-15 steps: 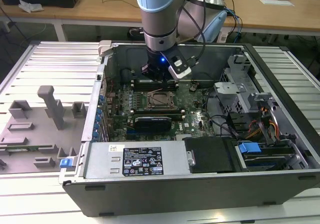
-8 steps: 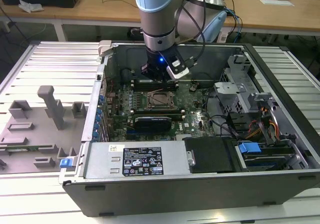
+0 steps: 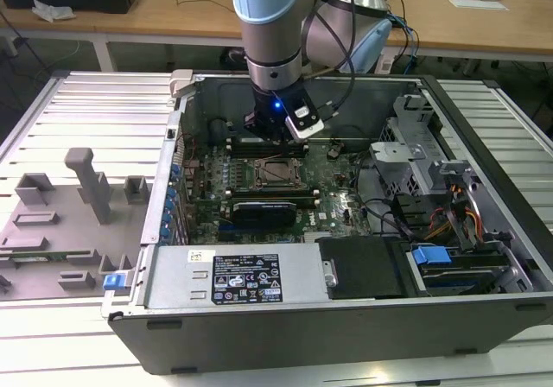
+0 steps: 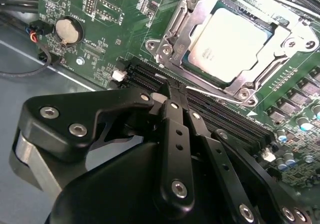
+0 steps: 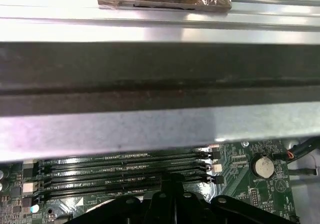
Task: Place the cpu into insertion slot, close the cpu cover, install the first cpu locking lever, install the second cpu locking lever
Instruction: 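Install the first cpu locking lever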
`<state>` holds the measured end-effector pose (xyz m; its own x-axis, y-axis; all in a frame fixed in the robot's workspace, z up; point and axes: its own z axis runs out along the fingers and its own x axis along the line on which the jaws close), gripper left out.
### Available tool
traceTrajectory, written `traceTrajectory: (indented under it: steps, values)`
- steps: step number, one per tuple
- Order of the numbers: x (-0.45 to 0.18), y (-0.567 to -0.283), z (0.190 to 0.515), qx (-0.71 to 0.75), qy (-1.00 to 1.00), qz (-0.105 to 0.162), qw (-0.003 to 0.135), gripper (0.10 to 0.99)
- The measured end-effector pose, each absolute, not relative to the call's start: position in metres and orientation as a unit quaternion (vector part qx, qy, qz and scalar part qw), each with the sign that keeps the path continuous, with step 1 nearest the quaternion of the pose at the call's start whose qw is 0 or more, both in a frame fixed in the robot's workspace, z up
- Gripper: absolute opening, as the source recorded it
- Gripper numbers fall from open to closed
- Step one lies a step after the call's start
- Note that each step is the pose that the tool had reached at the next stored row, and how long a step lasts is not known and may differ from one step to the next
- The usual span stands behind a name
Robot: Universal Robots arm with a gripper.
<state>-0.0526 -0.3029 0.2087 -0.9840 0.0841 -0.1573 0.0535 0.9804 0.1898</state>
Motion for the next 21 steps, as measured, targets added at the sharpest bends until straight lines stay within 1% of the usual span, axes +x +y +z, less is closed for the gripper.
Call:
traceTrajectory:
  steps: [10,21]
  values:
    - [-0.0527,-0.3029,0.2005,0.045,0.991,0.092,0.083,0.106]
    - [-0.0526,-0.3053,0.1995,0.045,0.991,0.092,0.084,0.106]
